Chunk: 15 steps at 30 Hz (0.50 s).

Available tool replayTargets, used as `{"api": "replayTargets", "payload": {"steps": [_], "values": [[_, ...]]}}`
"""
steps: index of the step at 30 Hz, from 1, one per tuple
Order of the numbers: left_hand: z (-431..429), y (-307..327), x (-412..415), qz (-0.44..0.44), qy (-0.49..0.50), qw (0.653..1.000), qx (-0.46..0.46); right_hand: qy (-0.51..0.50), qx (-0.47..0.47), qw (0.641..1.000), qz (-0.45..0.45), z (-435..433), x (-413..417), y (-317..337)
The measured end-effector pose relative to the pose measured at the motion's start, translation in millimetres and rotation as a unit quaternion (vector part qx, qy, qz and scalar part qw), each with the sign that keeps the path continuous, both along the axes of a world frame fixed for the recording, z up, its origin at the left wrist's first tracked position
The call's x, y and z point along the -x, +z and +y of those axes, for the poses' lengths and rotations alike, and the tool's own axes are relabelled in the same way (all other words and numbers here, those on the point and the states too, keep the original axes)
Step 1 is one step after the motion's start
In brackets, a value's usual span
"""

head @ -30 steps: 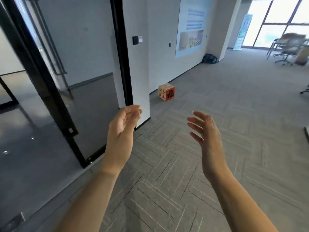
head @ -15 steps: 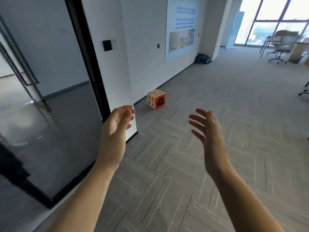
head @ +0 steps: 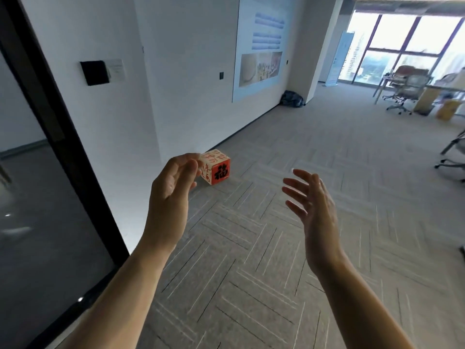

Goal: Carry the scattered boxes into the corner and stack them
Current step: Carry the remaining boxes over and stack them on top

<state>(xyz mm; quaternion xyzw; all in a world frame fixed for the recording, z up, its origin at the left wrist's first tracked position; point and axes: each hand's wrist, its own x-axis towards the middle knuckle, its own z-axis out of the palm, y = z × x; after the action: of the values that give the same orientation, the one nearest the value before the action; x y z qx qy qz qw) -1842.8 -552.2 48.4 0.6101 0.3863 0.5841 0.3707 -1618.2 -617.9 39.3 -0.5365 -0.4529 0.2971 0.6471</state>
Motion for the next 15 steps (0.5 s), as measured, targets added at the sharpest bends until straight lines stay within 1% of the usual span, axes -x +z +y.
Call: {"api": "replayTargets", "payload": {"steps": [4,8,11,15], "values": [[102.8,9.2,-58.2,0.011,-0.017,1.000,-0.002,-0.023,-0.001,1.000,0.009,92.1,-60.9,6.9],[201.3,7.7,-111.3,0.014,-0.006,1.000,-0.008,-0.037,-0.009,0.999,0.012,189.0,-121.6,3.7],[277.9,-2.1,-152.2,0.025,0.018,0.999,-0.018,-0.019,-0.016,1.000,0.009,272.8,-164.6,-4.8],[373.2,-16.2,-209.4,0.024,0.044,0.999,-0.009,0.016,-0.016,1.000,0.019,383.3,-223.9,-17.6]]}}
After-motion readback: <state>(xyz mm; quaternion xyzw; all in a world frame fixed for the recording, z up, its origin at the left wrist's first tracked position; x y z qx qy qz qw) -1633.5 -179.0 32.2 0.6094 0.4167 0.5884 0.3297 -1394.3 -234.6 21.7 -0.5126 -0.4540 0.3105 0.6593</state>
